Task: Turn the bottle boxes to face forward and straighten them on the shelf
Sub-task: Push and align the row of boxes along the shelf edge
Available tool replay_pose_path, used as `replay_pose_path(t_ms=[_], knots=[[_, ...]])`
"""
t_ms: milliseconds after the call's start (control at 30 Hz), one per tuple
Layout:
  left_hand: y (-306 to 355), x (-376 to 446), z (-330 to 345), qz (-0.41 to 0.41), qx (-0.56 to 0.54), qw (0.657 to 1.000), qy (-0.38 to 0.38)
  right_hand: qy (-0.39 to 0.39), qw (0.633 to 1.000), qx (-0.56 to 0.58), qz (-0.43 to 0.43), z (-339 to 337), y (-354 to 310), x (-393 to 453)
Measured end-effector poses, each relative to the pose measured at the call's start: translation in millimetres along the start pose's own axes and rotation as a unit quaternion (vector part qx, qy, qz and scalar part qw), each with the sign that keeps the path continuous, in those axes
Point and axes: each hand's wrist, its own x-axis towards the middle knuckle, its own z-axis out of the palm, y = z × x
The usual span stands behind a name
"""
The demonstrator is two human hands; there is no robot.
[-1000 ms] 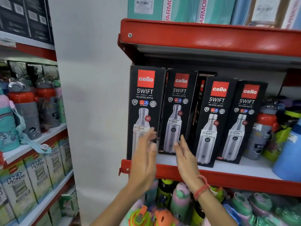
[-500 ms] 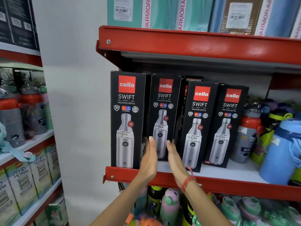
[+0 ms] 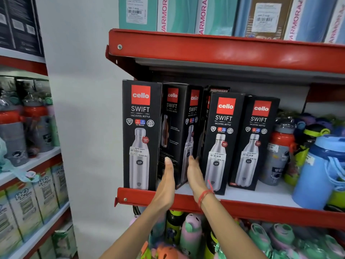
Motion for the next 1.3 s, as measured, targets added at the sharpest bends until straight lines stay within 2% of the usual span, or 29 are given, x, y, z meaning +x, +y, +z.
replay_pose_path(t_ms=[67, 167, 467, 567, 667, 867, 1100, 1200, 1300], knots=[[3, 2, 2, -0.015, -0.015, 1.0, 0.011, 0.005, 0.999, 0.031, 0.031, 2, -3, 5], [3, 4, 2, -0.027, -0.019, 0.999, 0.017, 0.024, 0.998, 0.056, 0.015, 7, -6, -2], [1, -10, -10, -0.006, -0.026, 0.999, 0.026, 0.012, 0.999, 0.008, -0.035, -3, 9, -61], [4, -9, -11, -0.038, -0.053, 0.998, 0.014, 0.002, 1.0, 0.01, -0.028, -10, 6, -73], [7, -3, -14, -0.065, -0.107, 0.992, 0.033, -0.01, 1.0, 0.009, -0.022, -14, 4, -81], [0, -15, -23, -0.016, -0.08, 0.997, -0.008, -0.019, 1.0, 0.008, -0.019, -18, 4, -89], [8, -31, -22, -0.035, -0.038, 0.998, 0.026, -0.024, 0.999, -0.011, -0.02, -33, 3, -85], [9, -44, -12, 0.03, 0.006, 0.994, 0.104, -0.011, 0.999, 0.003, -0.044, -48, 3, -81], [15, -53, 9, 0.212, 0.081, 0.95, 0.214, 0.083, 0.993, 0.04, -0.076, -66, 3, -75]])
